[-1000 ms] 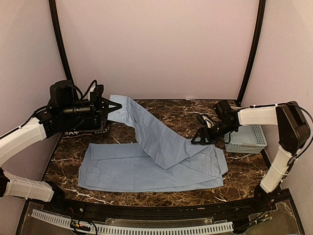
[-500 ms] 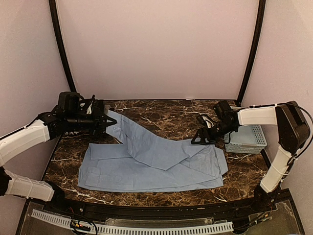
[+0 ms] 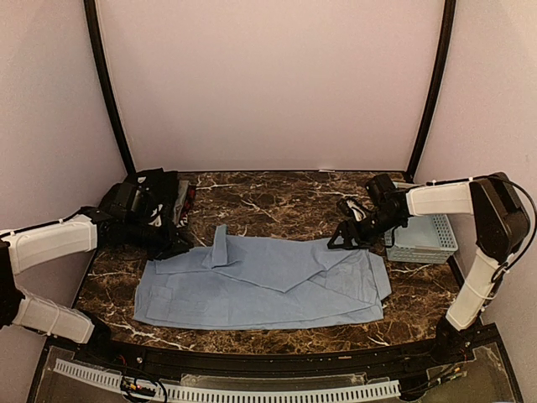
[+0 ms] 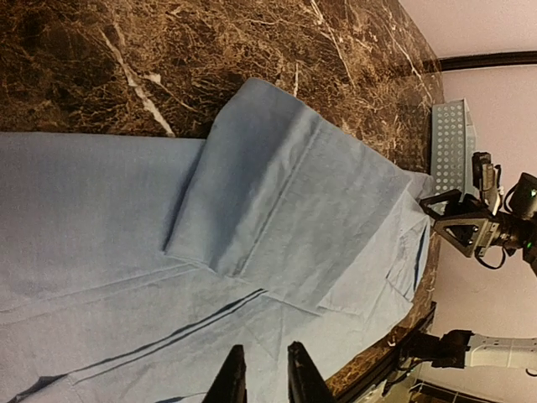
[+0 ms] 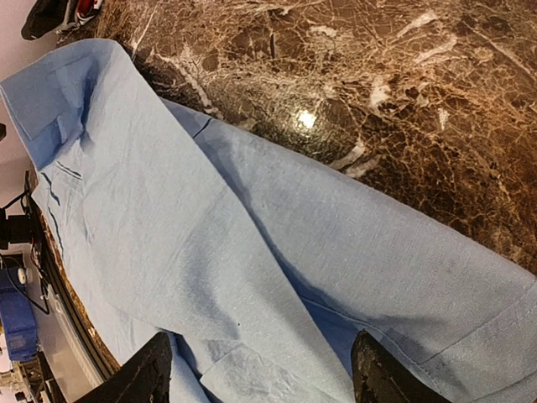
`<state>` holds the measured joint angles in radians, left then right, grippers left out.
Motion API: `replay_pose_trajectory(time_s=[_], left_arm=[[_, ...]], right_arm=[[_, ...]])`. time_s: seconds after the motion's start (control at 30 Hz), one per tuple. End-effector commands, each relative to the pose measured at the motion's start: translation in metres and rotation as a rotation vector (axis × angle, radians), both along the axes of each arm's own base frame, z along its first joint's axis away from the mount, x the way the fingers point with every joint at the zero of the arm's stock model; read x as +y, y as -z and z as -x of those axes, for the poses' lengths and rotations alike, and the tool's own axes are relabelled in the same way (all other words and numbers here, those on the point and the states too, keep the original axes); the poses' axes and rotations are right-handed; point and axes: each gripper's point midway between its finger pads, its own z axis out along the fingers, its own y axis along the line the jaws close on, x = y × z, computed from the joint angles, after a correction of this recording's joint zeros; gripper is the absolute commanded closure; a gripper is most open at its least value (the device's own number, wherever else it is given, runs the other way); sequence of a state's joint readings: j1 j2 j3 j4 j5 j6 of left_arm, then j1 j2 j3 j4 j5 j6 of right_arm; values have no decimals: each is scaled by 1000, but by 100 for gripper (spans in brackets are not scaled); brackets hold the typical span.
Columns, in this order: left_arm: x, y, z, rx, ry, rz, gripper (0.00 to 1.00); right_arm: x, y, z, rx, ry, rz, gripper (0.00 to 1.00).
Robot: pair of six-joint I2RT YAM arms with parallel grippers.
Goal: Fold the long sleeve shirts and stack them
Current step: Fold the sleeve of the rectangle-folded shirt, then smooth out the rectangle-folded shirt at the center of the board.
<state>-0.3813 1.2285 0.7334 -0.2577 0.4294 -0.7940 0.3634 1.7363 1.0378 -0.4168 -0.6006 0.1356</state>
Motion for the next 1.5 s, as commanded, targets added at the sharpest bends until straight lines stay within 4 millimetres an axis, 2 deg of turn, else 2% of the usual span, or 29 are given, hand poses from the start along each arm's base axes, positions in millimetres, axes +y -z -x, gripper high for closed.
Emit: replay_pose_trajectory(time_s=[0.0,0.07,0.13,0.23,0.3,0.33,0.37,0.4,0.43,0.47,0.53,0.57,0.6,0.63,0.67,0.7,0.73,0.77,0.8,0.83,0.87,0.9,0.93,0.97,1.1,1.3,1.4,1.47], left_arm=[[24,19,-2,-27,-25,-151,79],[25,20,-3,-50,-21,-159,72],[19,16,-7,-87,-11,-121,64],[8,4,-15,-158,7,-83,54],[-4,-1,-16,-215,61,-111,43],[-7,-7,-21,-249,65,-135,41],[-13,-1,-20,-268,103,-195,38],[-19,-9,-24,-298,119,-217,38],[-25,2,-20,-301,167,-287,37],[-32,-3,-23,-317,189,-313,37],[-45,9,-23,-330,260,-401,36],[-55,5,-23,-366,301,-428,36],[-61,14,-22,-358,332,-450,36],[-70,11,-23,-395,367,-482,36],[-75,21,-22,-386,396,-507,36],[-86,19,-21,-418,440,-526,36],[-94,30,-15,-406,489,-552,36],[-101,27,-18,-433,512,-579,36],[-106,43,-11,-404,562,-618,36],[-111,39,-16,-426,575,-650,36],[-114,55,-8,-391,619,-697,36],[-117,53,-14,-409,622,-737,36],[-114,67,-10,-381,649,-797,36],[-117,67,-12,-382,652,-812,36],[-113,90,-7,-316,689,-880,35],[-99,105,-3,-275,688,-948,33],[-95,115,2,-246,700,-953,37],[-94,119,5,-234,700,-945,44]], right_arm=[[0,0,-6,-19,1,2,30],[1,-1,-7,-24,6,3,30],[7,-10,-9,-64,6,-8,30],[33,-27,-1,-104,-53,-52,29],[52,-35,2,-133,-90,-57,29],[59,-37,3,-138,-102,-54,29],[65,-38,5,-141,-112,-53,29],[69,-39,4,-141,-117,-54,29],[72,-38,4,-141,-122,-53,29],[73,-39,4,-144,-122,-52,28],[74,-39,3,-143,-116,-47,28],[73,-38,3,-143,-112,-41,28],[71,-37,2,-146,-104,-33,28],[70,-36,2,-145,-100,-26,28],[69,-36,2,-145,-95,-17,28],[67,-36,2,-147,-90,-10,28],[66,-36,1,-148,-87,-6,28],[66,-38,1,-152,-86,-7,28],[66,-38,2,-151,-88,-7,28],[66,-37,3,-148,-90,-6,28],[65,-36,4,-146,-92,-4,28],[65,-35,4,-144,-91,-2,28],[64,-34,5,-142,-91,1,28],[64,-33,5,-139,-92,3,28],[62,-26,9,-126,-93,9,28],[61,-21,11,-117,-97,12,28],[61,-21,11,-116,-97,13,27],[61,-21,11,-116,-97,13,27]])
